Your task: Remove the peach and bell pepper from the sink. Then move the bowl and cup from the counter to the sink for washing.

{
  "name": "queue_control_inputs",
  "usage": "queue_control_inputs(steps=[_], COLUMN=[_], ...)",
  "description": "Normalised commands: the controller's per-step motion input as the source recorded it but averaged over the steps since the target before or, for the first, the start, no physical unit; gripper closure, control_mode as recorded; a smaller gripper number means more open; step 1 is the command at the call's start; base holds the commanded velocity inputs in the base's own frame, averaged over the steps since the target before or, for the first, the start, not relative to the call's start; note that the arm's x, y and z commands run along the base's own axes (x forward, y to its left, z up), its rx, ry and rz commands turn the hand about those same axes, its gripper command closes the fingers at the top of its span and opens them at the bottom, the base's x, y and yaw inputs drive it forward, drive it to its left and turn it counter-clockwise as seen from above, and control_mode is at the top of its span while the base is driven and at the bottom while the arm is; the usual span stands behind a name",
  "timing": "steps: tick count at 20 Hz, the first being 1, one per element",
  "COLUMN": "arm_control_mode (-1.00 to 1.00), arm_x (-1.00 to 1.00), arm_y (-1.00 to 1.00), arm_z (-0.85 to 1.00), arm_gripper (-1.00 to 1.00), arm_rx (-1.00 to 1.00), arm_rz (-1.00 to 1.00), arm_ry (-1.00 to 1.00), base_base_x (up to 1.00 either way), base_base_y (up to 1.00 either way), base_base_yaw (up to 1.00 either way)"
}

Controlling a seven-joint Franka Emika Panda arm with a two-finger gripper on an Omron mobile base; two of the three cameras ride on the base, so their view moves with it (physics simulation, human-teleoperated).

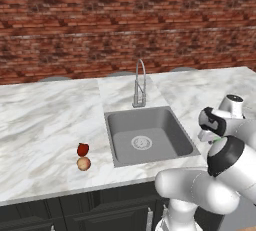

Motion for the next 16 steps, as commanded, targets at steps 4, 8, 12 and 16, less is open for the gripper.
queue_control_inputs(steps=[4, 8, 12, 16], arm_control_mode=[-1.00, -1.00, -1.00, -1.00], arm_x=[-0.01, 0.00, -0.04, -0.01], arm_y=[0.11, 0.15, 0.27, 0.35], arm_z=[-0.07, 0.04, 0.13, 0.14], arm_gripper=[1.00, 1.00, 1.00, 1.00], arm_rx=[0.00, 0.02, 0.02, 0.00], arm_rz=[0.00, 0.01, 0.04, 0.08], arm_ry=[0.00, 0.00, 0.00, 0.00], base_base_x=[0.00, 0.00, 0.00, 0.00], base_base_y=[0.00, 0.00, 0.00, 0.00], base_base_yaw=[0.00, 0.00, 0.00, 0.00])
